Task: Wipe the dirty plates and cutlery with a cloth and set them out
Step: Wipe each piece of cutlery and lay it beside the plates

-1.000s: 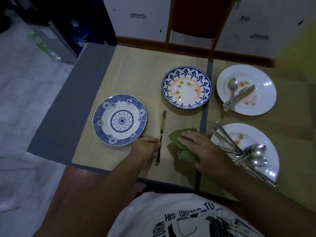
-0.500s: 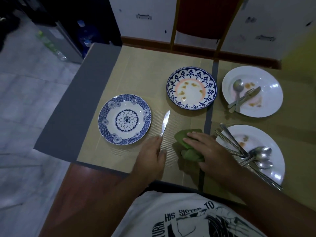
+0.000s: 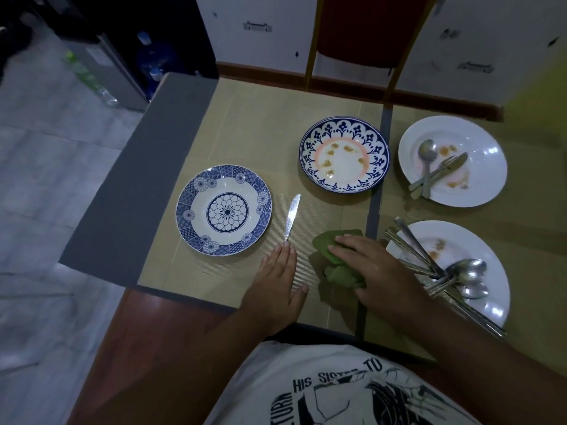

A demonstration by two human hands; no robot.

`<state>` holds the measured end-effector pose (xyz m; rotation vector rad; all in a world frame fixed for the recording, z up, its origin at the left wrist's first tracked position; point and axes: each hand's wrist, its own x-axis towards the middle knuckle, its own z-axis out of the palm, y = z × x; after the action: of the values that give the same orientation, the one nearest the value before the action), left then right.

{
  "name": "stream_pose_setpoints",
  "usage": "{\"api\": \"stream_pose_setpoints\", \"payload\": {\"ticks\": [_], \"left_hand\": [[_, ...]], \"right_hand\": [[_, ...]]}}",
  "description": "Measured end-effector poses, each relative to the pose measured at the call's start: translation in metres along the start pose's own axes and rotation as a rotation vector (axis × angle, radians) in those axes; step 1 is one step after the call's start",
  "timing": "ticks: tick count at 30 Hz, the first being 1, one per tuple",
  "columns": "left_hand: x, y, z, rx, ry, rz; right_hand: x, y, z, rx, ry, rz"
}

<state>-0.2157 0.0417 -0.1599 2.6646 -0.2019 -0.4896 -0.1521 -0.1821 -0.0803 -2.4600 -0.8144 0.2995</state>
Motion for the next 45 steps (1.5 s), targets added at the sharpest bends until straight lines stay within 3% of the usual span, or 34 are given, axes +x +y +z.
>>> {"api": "stream_pose_setpoints", "payload": {"ticks": [13, 21, 25, 27, 31, 36, 40, 45], "left_hand": [[0.038, 0.072, -0.021, -0.064, 0.014, 0.201], [0.055, 0.142, 0.001, -0.017, -0.052, 0.336], [0.055, 0.174, 0.012, -0.012, 0.042, 0.38], [0.056, 0.188, 0.019, 0.037, 0.095, 0.332], [0.067, 0.205, 0.03, 0.178, 0.028, 0.151], [0.075, 0.21, 0.038, 0.235, -0.001, 0.068], [0.076, 0.211, 0.034, 0.073, 0.011, -0.039], [0.071, 0.204, 0.027, -0.351, -0.025, -0.172]], "right_hand": [[-0.049, 0.027, -0.031, -0.028, 0.242, 0.109], [-0.138, 0.072, -0.055, -0.068, 0.359, 0.363], [-0.167, 0.082, -0.059, -0.017, 0.399, 0.452], [-0.178, 0.087, -0.058, -0.014, 0.397, 0.478], [-0.194, 0.095, -0.058, 0.006, 0.395, 0.487], [-0.203, 0.102, -0.055, 0.033, 0.398, 0.494], [-0.205, 0.108, -0.053, 0.04, 0.413, 0.479], [-0.199, 0.11, -0.053, 0.047, 0.449, 0.477]]}}
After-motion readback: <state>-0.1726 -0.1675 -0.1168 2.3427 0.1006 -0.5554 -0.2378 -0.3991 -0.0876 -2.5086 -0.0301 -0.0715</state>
